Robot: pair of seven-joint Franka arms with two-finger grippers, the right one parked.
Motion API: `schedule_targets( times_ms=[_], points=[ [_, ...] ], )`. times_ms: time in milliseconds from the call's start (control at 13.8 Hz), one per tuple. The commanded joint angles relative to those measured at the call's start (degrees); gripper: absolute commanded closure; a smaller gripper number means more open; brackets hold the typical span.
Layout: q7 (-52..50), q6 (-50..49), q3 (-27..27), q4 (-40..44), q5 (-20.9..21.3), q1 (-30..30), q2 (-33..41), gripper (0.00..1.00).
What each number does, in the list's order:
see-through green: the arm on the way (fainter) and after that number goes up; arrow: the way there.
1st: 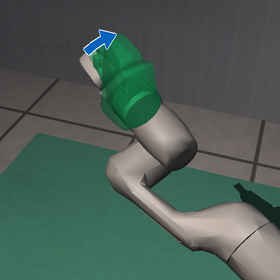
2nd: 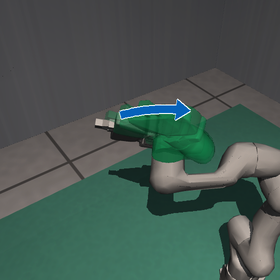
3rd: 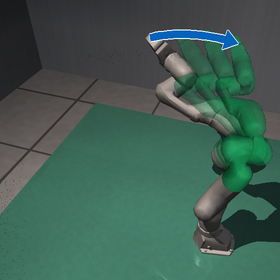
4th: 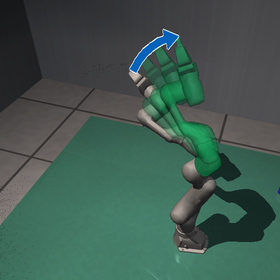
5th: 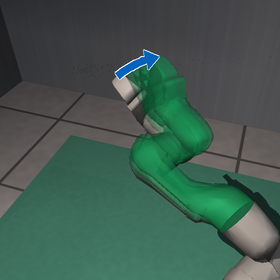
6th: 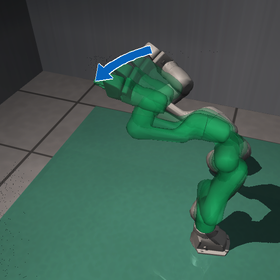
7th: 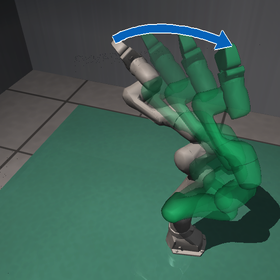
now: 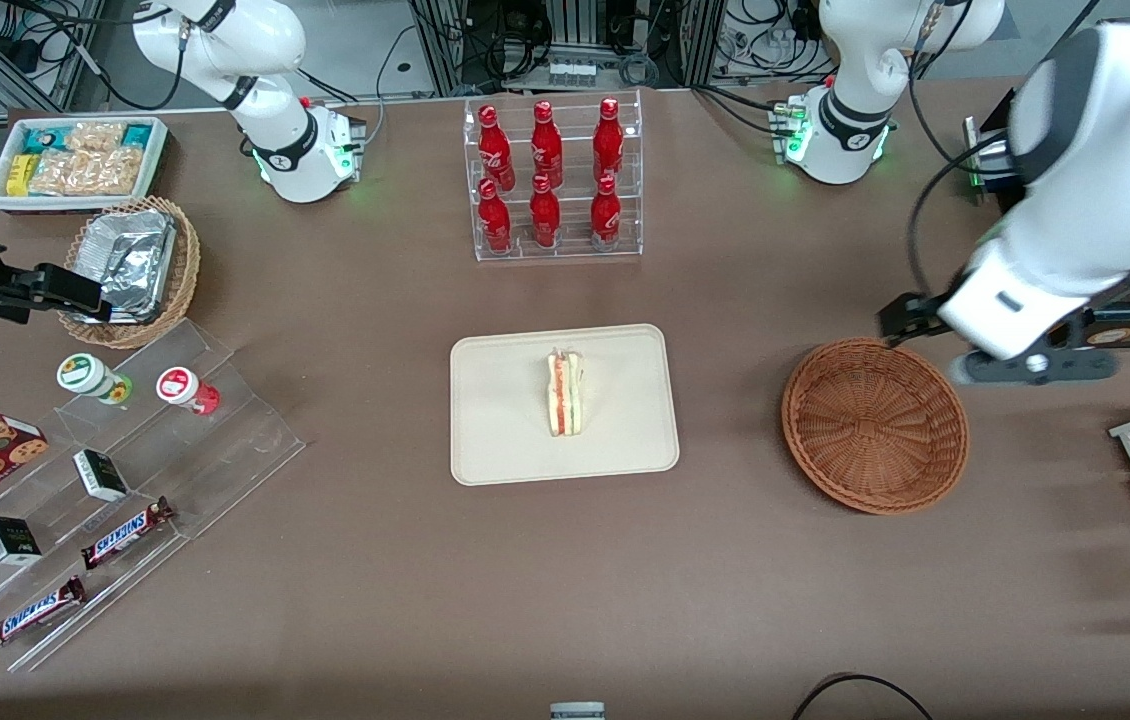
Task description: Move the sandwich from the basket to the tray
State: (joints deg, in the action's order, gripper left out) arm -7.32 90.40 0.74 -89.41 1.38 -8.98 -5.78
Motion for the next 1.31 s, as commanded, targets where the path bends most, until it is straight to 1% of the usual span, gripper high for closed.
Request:
schedule_targets(
  times_ms=[0,145,364,509,655,800,1236],
  points=[
    [6.2,-0.6,0.8,-5.2,0.2,3.0,5.6,0.01],
    [6.3,-0.5,0.8,-5.2,0.6,3.2,6.2,0.01],
    [6.3,-1.5,0.9,-1.0,0.6,4.2,4.3,0.01],
    [6.4,-2.5,0.8,0.0,-0.1,4.6,4.0,0.01],
    [6.8,-2.3,0.9,-1.0,0.5,5.0,4.8,0.01],
    [6.9,-2.0,0.8,-3.6,0.5,5.3,7.7,0.01],
    [7.2,-2.6,0.8,-2.0,-0.3,6.3,6.6,0.01]
  ],
)
